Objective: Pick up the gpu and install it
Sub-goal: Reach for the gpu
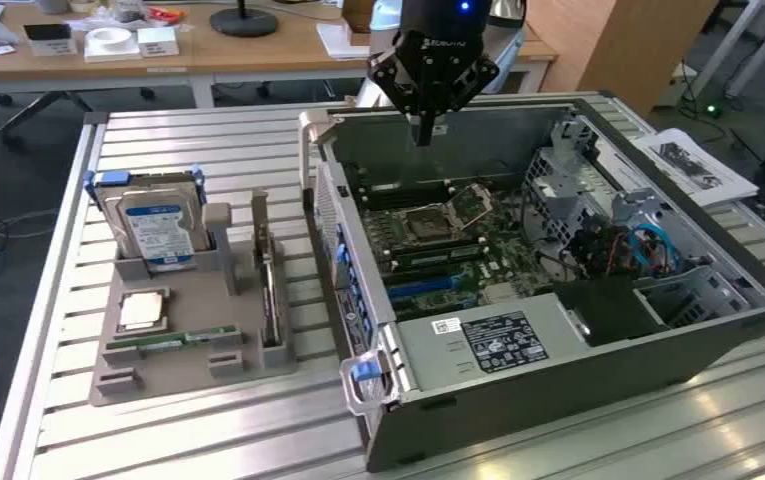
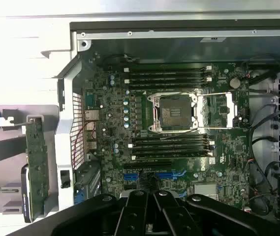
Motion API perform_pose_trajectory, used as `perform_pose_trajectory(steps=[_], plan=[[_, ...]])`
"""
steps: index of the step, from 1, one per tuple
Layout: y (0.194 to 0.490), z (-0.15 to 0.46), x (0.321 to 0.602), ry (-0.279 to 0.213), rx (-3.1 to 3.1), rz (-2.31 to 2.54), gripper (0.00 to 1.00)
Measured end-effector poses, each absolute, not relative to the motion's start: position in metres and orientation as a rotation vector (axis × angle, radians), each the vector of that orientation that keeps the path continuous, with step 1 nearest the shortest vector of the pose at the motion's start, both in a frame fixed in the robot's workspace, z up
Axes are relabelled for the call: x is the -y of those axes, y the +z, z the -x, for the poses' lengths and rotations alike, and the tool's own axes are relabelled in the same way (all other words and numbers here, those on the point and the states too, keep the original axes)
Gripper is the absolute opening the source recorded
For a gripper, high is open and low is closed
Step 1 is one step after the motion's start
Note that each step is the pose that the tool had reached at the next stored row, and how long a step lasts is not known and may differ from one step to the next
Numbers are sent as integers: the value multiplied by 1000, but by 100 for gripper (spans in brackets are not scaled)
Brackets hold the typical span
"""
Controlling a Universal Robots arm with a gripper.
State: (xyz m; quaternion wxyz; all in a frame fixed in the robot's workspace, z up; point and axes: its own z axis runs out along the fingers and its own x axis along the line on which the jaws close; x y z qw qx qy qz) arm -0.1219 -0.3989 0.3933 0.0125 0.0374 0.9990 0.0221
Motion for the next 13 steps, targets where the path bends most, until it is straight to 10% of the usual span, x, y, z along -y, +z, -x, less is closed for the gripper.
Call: perform_pose_trajectory(steps=[13], plan=[[393, 122, 399, 69, -3114, -117, 11]])
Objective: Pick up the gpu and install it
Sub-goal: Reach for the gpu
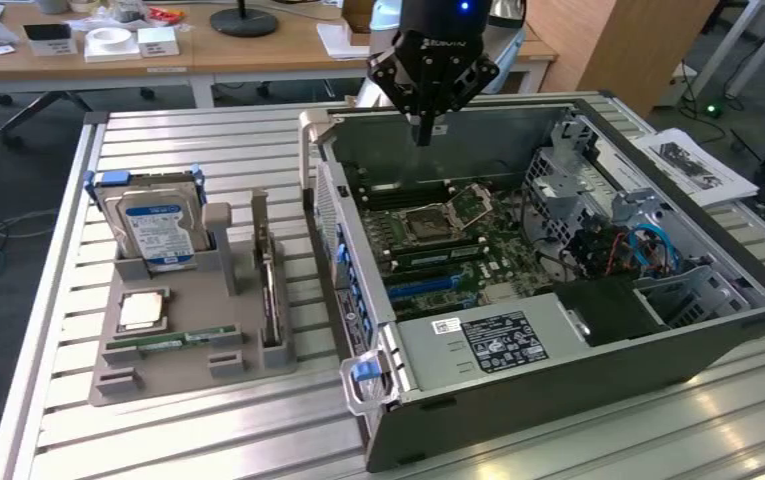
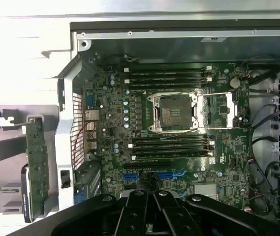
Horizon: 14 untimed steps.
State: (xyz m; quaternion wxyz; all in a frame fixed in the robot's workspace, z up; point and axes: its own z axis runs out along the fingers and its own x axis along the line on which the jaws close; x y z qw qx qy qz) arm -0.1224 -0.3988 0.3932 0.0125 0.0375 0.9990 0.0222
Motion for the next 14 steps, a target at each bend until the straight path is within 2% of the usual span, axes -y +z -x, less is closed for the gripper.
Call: perform_pose_trajectory(steps=[14], plan=[[393, 157, 399, 69, -3114, -117, 11]])
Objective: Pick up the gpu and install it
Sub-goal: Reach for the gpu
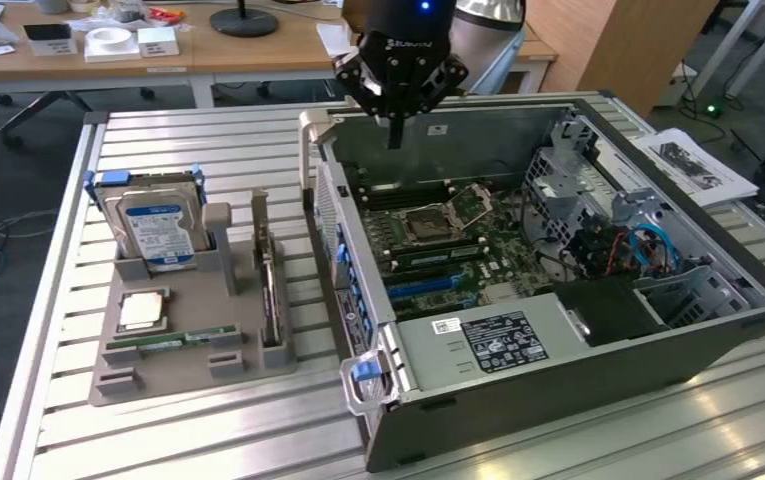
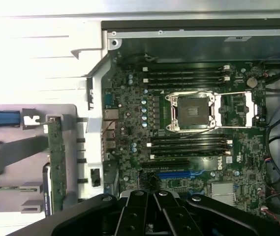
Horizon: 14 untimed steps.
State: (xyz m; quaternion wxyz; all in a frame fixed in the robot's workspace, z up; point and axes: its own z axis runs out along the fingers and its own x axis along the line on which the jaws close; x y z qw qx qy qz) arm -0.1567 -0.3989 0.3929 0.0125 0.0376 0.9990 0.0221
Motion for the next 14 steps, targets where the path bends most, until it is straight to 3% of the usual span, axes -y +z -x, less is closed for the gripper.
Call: perform_pose_trajectory(steps=[14], plan=[[392, 198, 399, 69, -3113, -119, 11]])
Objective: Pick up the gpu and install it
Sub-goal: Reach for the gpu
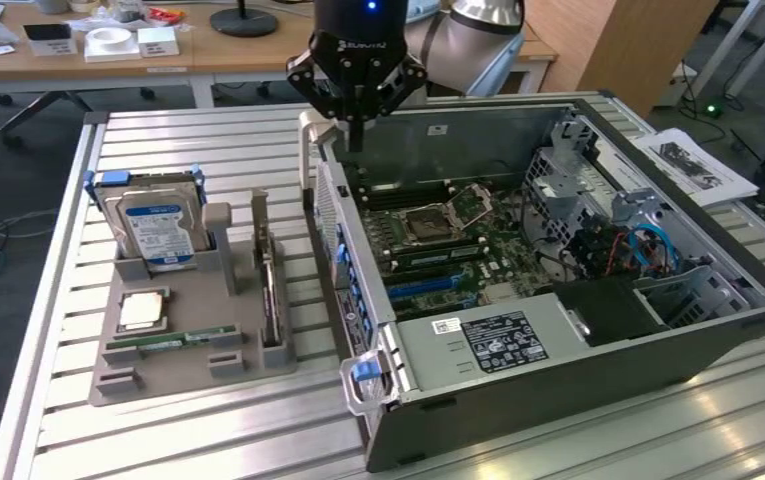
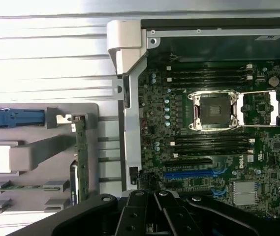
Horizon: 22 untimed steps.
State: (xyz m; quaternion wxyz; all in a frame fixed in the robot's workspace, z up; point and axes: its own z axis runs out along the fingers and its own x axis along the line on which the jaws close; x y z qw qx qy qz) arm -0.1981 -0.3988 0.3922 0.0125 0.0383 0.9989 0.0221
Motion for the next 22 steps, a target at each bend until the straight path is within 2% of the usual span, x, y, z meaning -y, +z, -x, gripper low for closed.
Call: perform_pose_trajectory(steps=[22], plan=[[392, 238, 399, 69, -3114, -120, 11]])
